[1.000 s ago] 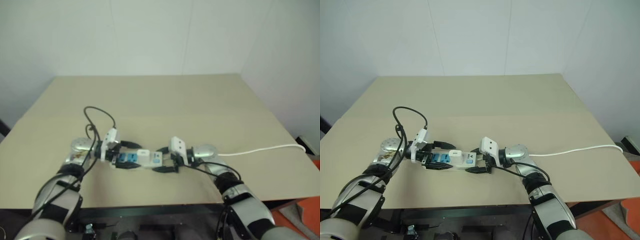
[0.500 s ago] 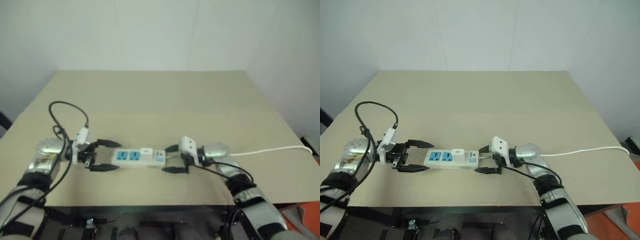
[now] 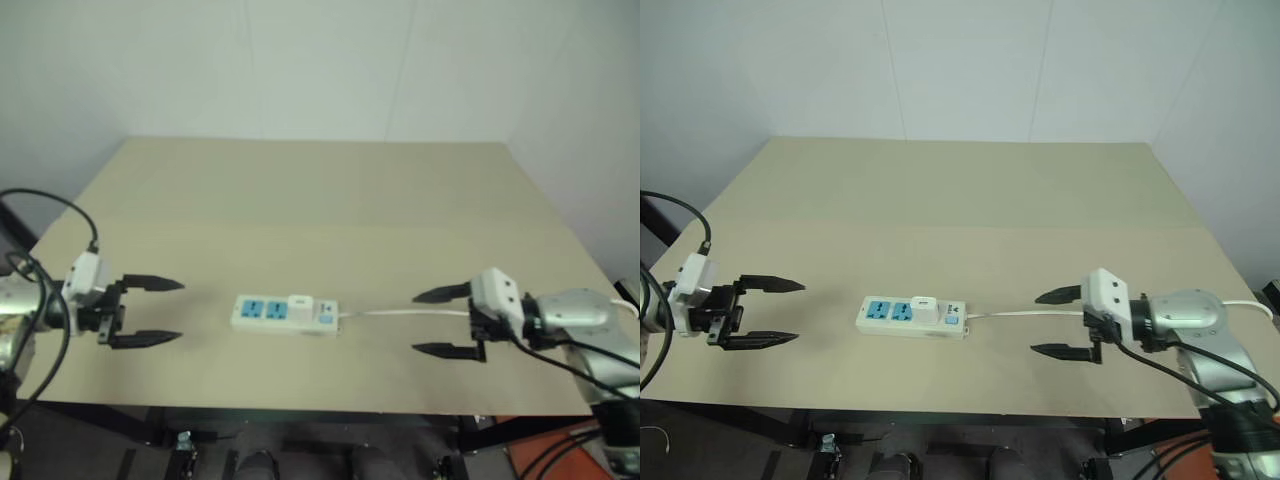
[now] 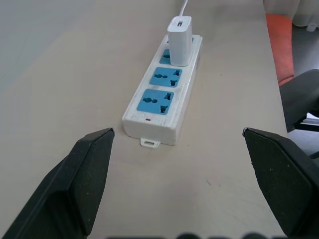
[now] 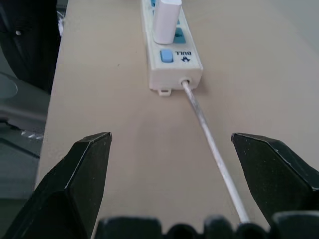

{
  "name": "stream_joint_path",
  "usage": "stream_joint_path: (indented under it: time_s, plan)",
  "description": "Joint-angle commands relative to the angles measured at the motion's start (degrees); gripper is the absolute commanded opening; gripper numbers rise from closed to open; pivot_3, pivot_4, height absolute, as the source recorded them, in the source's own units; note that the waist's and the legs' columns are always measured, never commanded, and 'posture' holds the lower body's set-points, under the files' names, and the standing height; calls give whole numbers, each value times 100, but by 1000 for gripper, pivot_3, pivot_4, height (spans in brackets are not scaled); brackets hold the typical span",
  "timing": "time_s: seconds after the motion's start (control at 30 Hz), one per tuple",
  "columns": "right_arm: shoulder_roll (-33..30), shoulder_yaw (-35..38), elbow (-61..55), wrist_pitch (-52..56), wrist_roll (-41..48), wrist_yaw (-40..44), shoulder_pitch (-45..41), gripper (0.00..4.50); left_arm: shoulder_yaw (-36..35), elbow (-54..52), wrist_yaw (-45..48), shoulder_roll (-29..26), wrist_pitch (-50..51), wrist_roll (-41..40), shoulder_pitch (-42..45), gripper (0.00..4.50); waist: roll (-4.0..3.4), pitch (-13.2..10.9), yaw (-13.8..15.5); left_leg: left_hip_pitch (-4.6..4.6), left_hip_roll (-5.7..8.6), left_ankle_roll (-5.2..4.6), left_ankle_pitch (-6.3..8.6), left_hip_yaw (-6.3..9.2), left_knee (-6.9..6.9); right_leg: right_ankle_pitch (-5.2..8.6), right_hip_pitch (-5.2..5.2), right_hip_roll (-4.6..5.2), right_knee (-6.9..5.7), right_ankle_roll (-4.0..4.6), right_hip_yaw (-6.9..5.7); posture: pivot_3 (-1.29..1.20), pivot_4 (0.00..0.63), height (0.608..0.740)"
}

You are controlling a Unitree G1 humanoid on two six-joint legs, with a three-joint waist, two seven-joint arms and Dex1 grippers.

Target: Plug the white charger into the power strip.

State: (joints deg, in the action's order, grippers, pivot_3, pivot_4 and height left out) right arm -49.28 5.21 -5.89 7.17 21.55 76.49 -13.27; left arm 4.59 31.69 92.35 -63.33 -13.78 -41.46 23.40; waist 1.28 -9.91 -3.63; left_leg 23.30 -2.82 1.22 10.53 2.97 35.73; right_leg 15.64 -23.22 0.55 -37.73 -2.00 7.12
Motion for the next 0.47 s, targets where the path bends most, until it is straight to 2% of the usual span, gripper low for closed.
stream_joint_path:
  time_s: [0.03,0.23,0.47]
  plan:
    - [-144,329,-365,79,127,-209,190,4476,-269,-205,15,109,28,144,-24,4500,0,0,-7,0,0,0,0,-1,0,0,0,0,0,0,0,0,150,740]
    - [-270,512,-644,217,137,-452,520,4476,-366,-267,15,418,68,418,133,4500,3,-2,-12,5,0,0,0,-5,0,0,-3,0,2,-1,3,0,150,740]
    - [-395,857,-820,228,209,-555,922,4476,-345,-302,15,466,142,502,283,4500,3,-2,-2,5,1,0,0,-4,0,-1,0,0,4,-1,3,0,150,740]
